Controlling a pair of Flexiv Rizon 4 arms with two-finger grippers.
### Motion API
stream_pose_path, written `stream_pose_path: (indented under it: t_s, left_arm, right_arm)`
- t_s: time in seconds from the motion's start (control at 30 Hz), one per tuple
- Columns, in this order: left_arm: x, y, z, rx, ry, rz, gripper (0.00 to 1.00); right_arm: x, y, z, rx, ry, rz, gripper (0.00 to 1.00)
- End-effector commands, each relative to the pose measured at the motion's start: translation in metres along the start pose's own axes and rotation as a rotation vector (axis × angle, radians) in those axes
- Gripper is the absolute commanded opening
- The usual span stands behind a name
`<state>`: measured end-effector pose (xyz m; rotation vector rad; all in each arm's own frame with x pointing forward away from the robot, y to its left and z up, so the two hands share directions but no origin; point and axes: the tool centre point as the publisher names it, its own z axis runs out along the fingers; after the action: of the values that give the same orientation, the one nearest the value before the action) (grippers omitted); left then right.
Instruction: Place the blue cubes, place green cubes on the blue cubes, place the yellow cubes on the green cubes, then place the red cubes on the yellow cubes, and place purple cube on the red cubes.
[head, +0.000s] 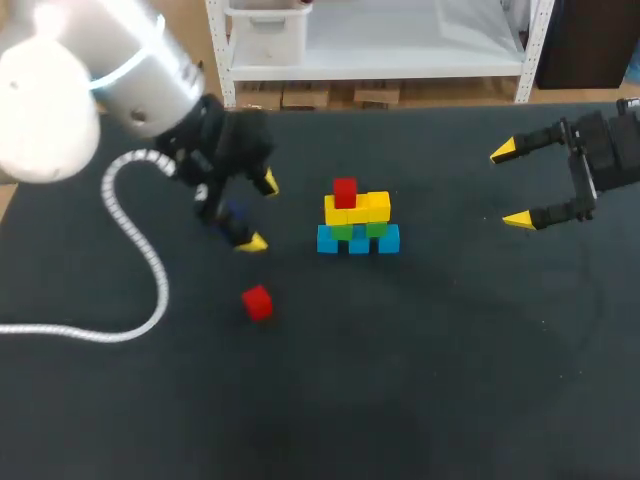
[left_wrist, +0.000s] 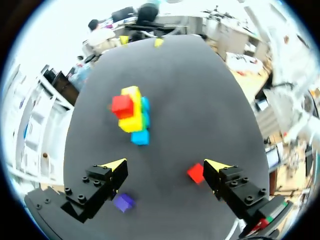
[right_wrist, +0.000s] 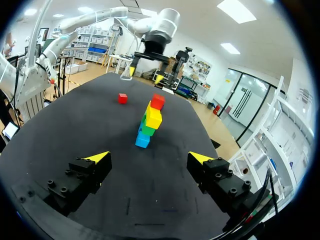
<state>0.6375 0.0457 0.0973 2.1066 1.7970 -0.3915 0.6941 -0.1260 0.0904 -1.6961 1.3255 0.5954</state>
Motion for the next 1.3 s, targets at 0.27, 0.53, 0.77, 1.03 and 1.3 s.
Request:
stream_pose_path:
  t_s: [0.27, 0.53, 0.77, 1.03, 1.3]
  left_arm:
    - [0.028, -0.032, 0.012, 0.194, 0.048, 0.505, 1.0]
    - [0.03, -0.03, 0.034, 0.317, 0.071, 0.665, 1.0]
    - [0.032, -0.034, 0.054, 0.372, 0.065, 0.723, 1.0]
    - [0.04, -0.04, 0.071, 0.417, 0.082, 0.721, 1.0]
    - [0.041, -0.048, 0.079, 0.42, 0.069, 0.708, 0.5]
  right_arm:
    - [0.0, 0.0, 0.0, 0.0, 0.001, 0.001, 1.0]
    - [0.0, 0.0, 0.0, 0.0, 0.001, 0.001, 1.0]
    - [0.0, 0.0, 0.0, 0.0, 0.001, 0.001, 1.0]
    - [0.0, 0.0, 0.0, 0.0, 0.001, 0.001, 1.0]
    - [0.0, 0.0, 0.0, 0.0, 0.001, 0.001, 1.0]
